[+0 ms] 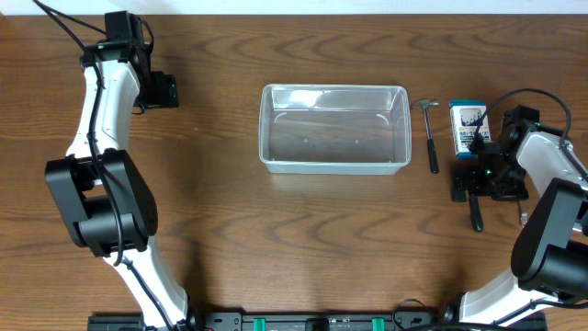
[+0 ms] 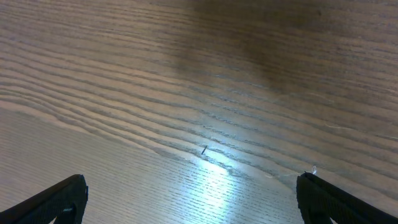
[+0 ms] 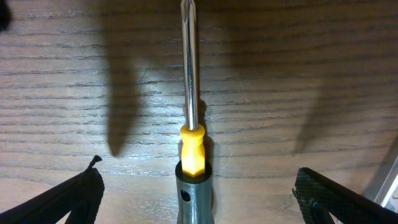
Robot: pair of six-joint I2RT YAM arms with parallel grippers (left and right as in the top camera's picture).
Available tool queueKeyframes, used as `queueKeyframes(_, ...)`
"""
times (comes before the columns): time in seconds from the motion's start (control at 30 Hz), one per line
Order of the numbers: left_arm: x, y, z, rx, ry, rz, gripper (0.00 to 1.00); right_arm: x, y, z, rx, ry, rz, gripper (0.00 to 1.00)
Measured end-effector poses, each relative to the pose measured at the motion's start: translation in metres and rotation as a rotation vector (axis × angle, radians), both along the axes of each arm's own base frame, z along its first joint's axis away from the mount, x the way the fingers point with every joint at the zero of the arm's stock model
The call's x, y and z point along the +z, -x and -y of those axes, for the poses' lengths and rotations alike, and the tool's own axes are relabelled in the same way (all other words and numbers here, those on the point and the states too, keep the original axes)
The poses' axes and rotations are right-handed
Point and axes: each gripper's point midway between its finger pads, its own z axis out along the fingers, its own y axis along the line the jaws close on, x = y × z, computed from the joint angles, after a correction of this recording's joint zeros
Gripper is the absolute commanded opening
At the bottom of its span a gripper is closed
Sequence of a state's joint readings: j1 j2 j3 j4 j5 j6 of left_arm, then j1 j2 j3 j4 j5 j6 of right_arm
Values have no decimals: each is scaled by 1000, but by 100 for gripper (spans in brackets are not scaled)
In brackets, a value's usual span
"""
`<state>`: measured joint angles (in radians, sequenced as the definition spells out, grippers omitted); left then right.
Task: Pack container
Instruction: 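Align the right gripper fingers around the screwdriver handle, then close the right gripper on the screwdriver's grey grip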
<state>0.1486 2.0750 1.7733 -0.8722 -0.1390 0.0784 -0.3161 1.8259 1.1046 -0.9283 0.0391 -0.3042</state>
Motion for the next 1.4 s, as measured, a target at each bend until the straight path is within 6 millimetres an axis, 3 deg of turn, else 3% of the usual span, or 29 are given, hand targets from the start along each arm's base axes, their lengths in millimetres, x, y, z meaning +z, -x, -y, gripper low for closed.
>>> queueKeyframes(1.4,0,0,0,0,0,0,98,-12,6,-3,0,-5,1,99)
